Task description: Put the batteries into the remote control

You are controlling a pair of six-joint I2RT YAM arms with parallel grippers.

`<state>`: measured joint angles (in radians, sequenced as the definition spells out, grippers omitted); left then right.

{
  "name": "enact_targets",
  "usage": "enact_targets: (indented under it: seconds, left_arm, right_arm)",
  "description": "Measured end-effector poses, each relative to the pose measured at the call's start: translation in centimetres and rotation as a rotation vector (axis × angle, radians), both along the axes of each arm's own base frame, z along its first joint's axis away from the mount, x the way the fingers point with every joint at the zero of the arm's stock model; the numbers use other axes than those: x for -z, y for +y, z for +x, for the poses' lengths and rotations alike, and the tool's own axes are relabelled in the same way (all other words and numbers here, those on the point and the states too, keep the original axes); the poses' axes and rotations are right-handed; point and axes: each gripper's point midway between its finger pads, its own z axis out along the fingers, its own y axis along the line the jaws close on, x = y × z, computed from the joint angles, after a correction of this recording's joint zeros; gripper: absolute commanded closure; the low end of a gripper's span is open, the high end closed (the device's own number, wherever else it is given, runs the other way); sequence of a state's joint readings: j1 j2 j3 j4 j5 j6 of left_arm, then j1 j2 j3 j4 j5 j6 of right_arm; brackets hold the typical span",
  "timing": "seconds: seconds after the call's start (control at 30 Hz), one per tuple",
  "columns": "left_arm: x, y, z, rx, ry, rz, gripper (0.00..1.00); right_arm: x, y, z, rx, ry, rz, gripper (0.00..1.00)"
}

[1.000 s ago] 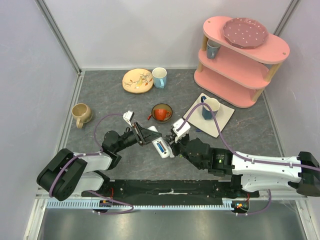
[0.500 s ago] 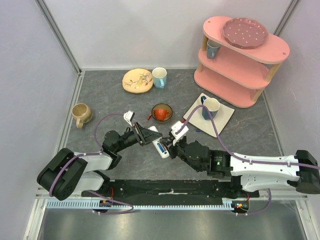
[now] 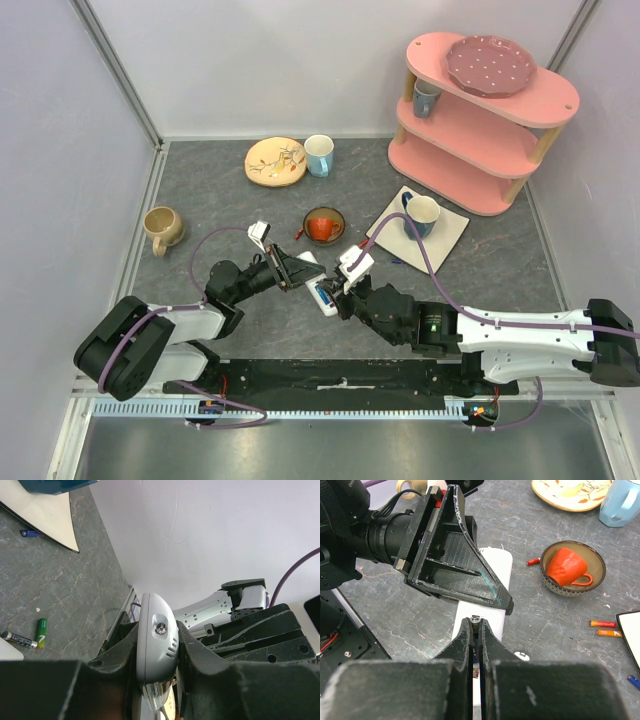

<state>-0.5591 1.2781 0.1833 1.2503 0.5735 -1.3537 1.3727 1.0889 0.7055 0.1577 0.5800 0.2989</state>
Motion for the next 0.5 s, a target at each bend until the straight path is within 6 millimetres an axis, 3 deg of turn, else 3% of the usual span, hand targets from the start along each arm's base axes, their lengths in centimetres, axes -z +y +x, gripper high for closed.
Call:
enact_targets:
  seconds: [0.5]
  left_arm:
    - [0.3,0.0,0.1,-0.009,0.021,0.011,0.98]
  right_arm:
    - [1.3,-0.2,-0.2,0.004,0.029,-0.013,1.00]
